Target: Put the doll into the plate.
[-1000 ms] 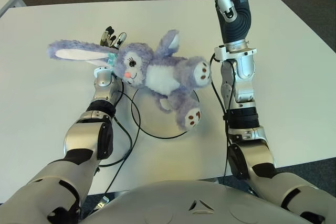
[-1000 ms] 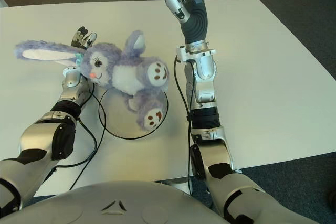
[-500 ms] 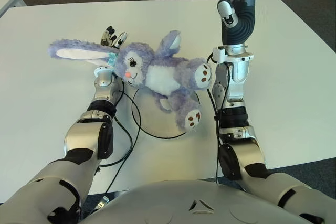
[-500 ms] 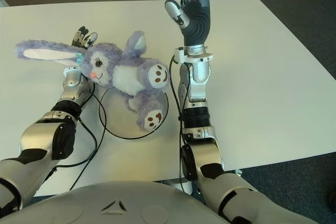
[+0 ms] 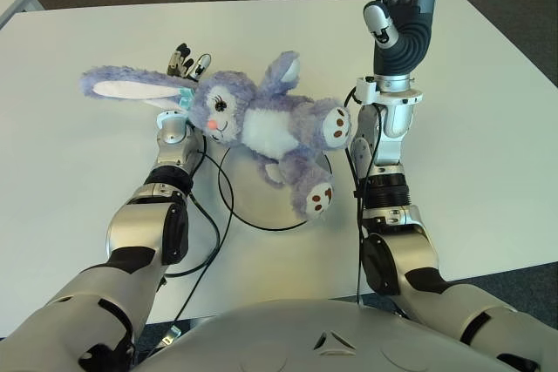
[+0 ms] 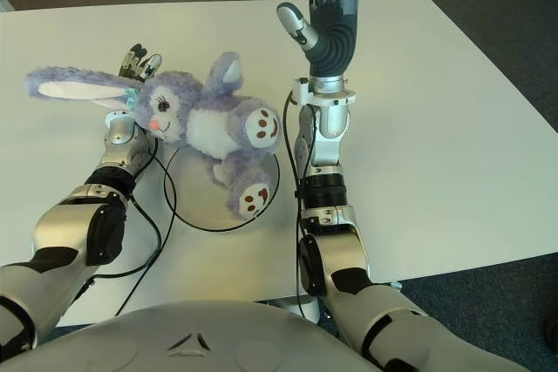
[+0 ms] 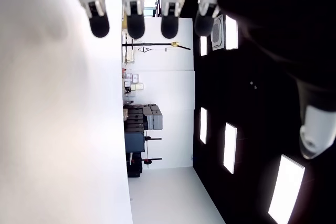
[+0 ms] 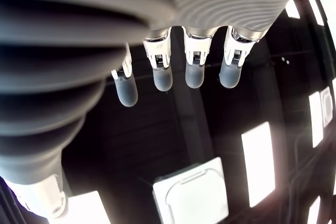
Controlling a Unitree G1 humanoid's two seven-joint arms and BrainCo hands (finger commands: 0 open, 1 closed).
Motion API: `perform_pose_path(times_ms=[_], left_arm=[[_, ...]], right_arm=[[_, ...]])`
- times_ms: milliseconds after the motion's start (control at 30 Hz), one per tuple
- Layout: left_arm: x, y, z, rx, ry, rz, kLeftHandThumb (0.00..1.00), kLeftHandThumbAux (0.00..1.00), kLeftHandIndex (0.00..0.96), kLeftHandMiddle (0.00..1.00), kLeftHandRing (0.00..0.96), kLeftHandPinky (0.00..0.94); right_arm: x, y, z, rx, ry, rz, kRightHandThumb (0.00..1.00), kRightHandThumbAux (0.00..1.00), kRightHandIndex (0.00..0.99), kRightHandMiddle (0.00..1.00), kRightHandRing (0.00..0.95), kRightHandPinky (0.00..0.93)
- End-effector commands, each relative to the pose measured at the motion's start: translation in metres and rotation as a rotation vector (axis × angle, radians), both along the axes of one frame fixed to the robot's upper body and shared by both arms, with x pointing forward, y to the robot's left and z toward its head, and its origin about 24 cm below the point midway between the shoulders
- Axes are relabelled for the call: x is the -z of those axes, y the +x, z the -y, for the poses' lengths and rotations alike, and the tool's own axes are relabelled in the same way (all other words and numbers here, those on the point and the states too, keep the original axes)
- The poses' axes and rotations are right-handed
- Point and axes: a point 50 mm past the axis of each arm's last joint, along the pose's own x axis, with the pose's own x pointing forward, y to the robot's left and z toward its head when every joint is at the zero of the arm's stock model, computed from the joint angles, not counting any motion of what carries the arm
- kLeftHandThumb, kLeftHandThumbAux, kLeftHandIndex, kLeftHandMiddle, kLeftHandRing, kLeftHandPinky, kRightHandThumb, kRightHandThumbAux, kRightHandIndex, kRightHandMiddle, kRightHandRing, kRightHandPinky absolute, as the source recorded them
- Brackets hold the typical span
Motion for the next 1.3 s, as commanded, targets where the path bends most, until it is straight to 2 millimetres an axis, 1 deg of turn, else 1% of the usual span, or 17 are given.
perform_pose_path(times_ms=[33,167,400,567,600,633,700,767,833,1000,1067,1300], left_arm=[[0.040,-0.020,0.004,-0.004,-0.031,-0.169,0.000,0.529,0.000,0.071,0.036,0.000],[0.040,-0.020,0.004,-0.004,-0.033,-0.169,0.000,0.529,0.000,0.071,0.036,0.000],[0.040,-0.021,0.004,-0.005,-0.030,-0.169,0.000,0.532,0.000,0.079,0.044,0.000],[0.040,-0.021,0.004,-0.007,-0.030,-0.169,0.000,0.532,0.000,0.078,0.048,0.001],[0.040,-0.020,0.004,-0.007,-0.031,-0.169,0.000,0.532,0.000,0.078,0.048,0.001],[0.040,-0.020,0.004,-0.008,-0.031,-0.169,0.000,0.531,0.000,0.077,0.048,0.000],[0.040,-0.020,0.003,-0.009,-0.030,-0.169,0.000,0.529,0.002,0.079,0.050,0.005],[0.040,-0.020,0.003,-0.010,-0.028,-0.169,0.000,0.527,0.005,0.082,0.052,0.007],[0.039,-0.020,0.003,-0.010,-0.026,-0.168,0.000,0.526,0.010,0.088,0.056,0.004],[0.039,-0.020,0.003,-0.010,-0.021,-0.166,0.000,0.526,0.013,0.098,0.064,0.002],[0.039,-0.021,0.002,-0.011,-0.020,-0.165,0.000,0.530,0.011,0.098,0.066,0.011],[0.039,-0.021,0.002,-0.011,-0.021,-0.163,0.000,0.525,0.011,0.092,0.062,0.013]], right_arm=[[0.000,0.001,0.004,0.016,-0.032,0.012,0.190,0.660,0.108,0.025,0.000,0.000],[0.000,0.002,0.005,0.036,-0.057,0.004,0.184,0.653,0.101,0.021,0.000,0.000],[0.002,0.005,0.009,0.096,-0.077,-0.054,0.166,0.579,0.087,0.022,0.000,0.000],[0.003,0.005,0.009,0.131,-0.086,-0.086,0.141,0.543,0.039,0.000,0.000,0.000],[0.004,0.006,0.010,0.131,-0.087,-0.099,0.140,0.542,0.036,0.000,0.000,0.000],[0.004,0.007,0.010,0.131,-0.087,-0.109,0.102,0.507,0.012,0.000,0.000,0.000],[0.005,0.013,0.011,0.126,-0.089,-0.140,0.063,0.469,0.001,0.000,0.000,0.000],[0.006,0.016,0.011,0.122,-0.089,-0.157,0.044,0.455,0.000,0.000,0.000,0.000],[0.007,0.018,0.012,0.119,-0.093,-0.177,0.032,0.448,0.000,0.000,0.000,0.000],[0.012,0.038,0.018,0.117,-0.120,-0.250,0.020,0.441,0.000,0.000,0.000,0.000],[0.015,0.045,0.019,0.119,-0.135,-0.277,0.005,0.396,0.000,0.000,0.000,0.000],[0.020,0.051,0.019,0.140,-0.155,-0.294,0.000,0.342,0.007,0.000,0.000,0.000]])
